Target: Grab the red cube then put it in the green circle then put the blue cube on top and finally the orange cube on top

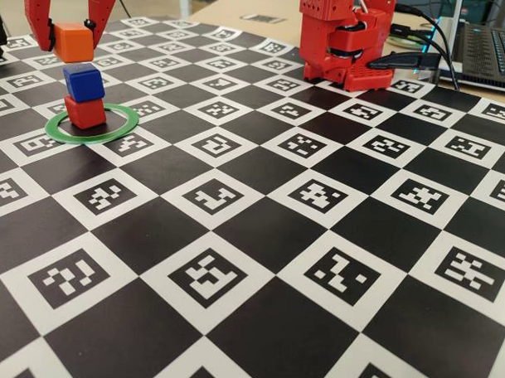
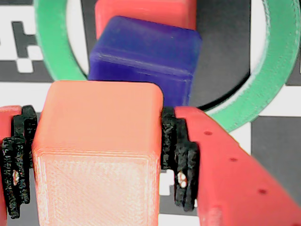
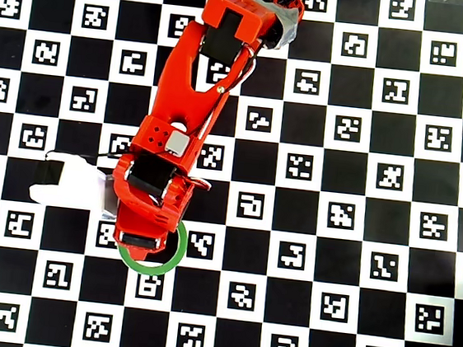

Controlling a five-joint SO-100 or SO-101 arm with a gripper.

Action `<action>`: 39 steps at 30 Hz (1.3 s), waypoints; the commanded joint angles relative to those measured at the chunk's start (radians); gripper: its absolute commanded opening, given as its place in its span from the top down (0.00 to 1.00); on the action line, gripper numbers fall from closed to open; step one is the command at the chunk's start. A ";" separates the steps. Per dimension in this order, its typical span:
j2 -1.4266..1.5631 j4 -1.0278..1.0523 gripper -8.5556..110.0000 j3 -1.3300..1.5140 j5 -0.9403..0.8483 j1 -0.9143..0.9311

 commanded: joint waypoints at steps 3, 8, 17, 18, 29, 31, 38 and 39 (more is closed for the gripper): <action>0.037 -0.018 0.84 0.005 -0.014 0.018; 0.040 -0.023 0.84 0.029 -0.020 0.023; 0.043 -0.028 0.82 0.046 -0.020 0.028; 0.044 -0.029 0.79 0.048 -0.014 0.029; 0.055 -0.031 0.50 0.049 -0.015 0.032; 0.058 -0.031 0.47 0.051 -0.014 0.034; 0.115 -0.011 0.44 0.064 -0.005 0.041; 0.133 -0.006 0.44 0.069 0.000 0.043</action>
